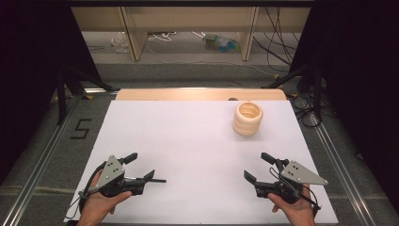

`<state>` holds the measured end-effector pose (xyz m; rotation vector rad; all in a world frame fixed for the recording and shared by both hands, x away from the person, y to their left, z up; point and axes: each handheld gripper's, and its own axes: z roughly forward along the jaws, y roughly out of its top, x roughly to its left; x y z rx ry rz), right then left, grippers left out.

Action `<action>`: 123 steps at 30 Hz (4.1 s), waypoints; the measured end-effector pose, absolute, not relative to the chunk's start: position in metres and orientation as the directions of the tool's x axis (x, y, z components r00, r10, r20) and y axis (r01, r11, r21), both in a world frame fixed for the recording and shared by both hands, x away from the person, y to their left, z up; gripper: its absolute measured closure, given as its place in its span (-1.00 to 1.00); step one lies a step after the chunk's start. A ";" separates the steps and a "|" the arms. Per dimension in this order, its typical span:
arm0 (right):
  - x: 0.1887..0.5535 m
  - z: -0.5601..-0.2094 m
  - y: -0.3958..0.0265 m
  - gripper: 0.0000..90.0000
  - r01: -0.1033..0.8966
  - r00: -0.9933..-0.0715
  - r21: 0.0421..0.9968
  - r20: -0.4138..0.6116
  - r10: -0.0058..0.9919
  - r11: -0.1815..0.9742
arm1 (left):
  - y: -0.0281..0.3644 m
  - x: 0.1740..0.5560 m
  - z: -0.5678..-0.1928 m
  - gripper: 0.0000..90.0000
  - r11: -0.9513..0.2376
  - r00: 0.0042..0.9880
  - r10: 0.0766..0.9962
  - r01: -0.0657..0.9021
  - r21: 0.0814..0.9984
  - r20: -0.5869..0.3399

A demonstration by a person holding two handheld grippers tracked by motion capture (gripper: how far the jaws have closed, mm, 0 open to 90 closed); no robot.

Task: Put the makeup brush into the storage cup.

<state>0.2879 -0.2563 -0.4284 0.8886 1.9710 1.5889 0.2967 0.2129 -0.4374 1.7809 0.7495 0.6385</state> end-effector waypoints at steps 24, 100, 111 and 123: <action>0.288 -0.430 -0.253 -0.65 0.202 -0.703 0.969 0.041 0.710 0.144 | 0.215 0.322 -0.440 -0.53 -0.501 0.727 0.679 0.353 0.790 0.106; 0.291 -0.436 -0.248 -0.64 0.207 -0.729 0.965 0.044 0.683 0.159 | 0.199 0.373 -0.455 0.16 -0.902 0.911 0.406 0.386 0.194 0.076; 0.291 -0.436 -0.249 -0.63 0.207 -0.730 0.962 0.030 0.683 0.179 | 0.198 0.379 -0.460 0.31 -0.909 0.921 0.389 0.380 0.170 0.022; 0.290 -0.435 -0.249 -0.62 0.208 -0.741 0.959 0.026 0.671 0.193 | 0.194 0.387 -0.460 0.52 -0.899 0.906 0.423 0.421 0.122 -0.008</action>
